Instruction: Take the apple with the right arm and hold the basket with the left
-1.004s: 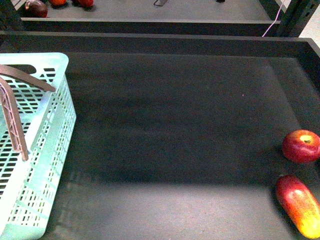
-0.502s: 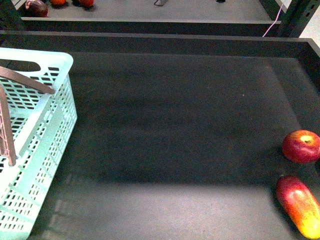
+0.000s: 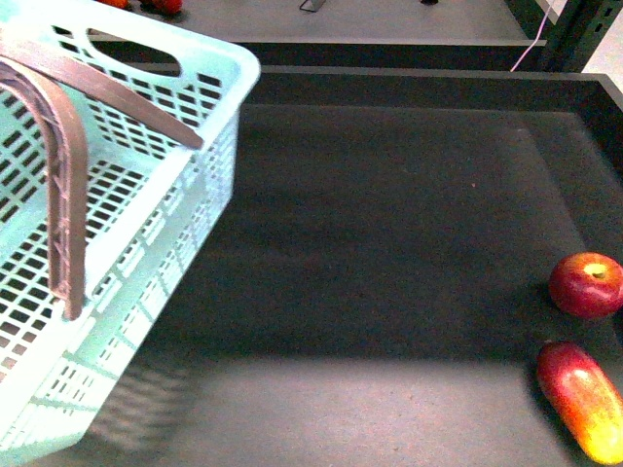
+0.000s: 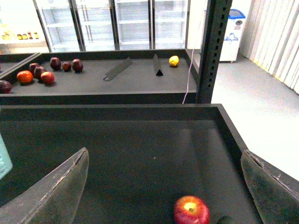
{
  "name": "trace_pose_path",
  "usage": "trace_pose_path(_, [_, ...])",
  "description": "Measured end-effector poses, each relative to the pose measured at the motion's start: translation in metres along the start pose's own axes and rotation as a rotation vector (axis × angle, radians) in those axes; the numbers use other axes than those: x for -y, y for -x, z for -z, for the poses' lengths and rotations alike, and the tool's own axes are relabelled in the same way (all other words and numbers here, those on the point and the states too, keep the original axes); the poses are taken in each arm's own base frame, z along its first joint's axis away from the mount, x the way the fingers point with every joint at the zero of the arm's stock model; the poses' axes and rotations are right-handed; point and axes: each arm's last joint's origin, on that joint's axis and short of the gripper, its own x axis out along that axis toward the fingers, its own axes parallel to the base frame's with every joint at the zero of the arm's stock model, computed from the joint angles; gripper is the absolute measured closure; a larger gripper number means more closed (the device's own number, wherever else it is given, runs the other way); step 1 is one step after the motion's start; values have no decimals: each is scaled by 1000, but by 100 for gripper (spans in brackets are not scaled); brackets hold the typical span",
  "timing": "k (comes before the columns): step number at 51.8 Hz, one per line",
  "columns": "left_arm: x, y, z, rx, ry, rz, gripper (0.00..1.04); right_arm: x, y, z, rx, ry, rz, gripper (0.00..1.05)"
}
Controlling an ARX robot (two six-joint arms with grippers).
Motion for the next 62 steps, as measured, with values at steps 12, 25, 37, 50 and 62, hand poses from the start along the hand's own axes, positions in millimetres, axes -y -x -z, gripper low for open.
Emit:
trace_pose_path(12, [41,5,56,-197,-180,110,90,0,0,0,0,0,0,9])
trace_pose_path(25, [76,20,105,-331,-304,211,90,0,0,0,0,0,0,9])
trace_pose_path(37, [88,27,131,-395,-360,245,90,0,0,0,0,0,0,9])
trace_pose_path(50, [88,29,140,-421,-396,254,90,0,0,0,0,0,0,9])
trace_pose_path(62, [88,29,140,-420,-400,254,90,0,0,0,0,0,0,9])
